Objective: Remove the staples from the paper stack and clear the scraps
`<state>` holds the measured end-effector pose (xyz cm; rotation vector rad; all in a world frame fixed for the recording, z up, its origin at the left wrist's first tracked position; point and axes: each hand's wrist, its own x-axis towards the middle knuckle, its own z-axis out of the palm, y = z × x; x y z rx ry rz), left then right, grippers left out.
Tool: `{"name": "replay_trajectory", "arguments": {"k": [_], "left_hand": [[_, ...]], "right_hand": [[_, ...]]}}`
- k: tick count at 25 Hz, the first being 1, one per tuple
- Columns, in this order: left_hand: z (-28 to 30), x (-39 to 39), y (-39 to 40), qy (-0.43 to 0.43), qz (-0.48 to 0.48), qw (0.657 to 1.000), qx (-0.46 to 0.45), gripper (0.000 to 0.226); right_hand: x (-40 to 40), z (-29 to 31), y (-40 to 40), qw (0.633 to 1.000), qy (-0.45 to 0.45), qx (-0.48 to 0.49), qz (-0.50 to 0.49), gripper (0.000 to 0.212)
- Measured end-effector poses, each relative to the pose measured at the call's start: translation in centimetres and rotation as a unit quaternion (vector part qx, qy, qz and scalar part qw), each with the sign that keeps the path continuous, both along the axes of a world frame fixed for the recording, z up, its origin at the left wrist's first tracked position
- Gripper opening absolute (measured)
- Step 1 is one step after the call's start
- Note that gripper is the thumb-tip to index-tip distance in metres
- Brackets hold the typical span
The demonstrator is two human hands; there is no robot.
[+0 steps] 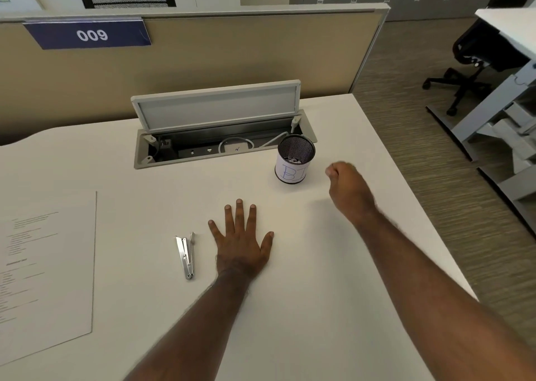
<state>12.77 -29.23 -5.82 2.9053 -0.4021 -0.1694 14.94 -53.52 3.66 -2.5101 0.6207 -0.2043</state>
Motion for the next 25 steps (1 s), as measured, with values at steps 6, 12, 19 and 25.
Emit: {"name": "replay_trajectory", "arguments": {"k": [6,12,19,25], "left_hand": [[-0.1,0.1,0.1,0.005,0.003,1.000,-0.001,0.076],[-0.1,0.1,0.1,0.007,0.004,1.000,0.002,0.077],[0.1,0.0,0.1,0.014,0.000,1.000,0.015,0.077],[1.0,-0.1,0.5,0.026,-0.018,0.999,0.023,0.079]], "right_hand": [[6.8,4.3,1.8,0.997,-0.005,-0.058,0.040,0.022],[8.6,3.2,3.1,0.991,0.041,-0.114,0.059,0.026],[7.2,3.8,2.9,0.993,-0.023,-0.097,0.054,0.020],[2.6,3.3,3.6,0.991,-0.100,-0.053,0.070,0.027]]}}
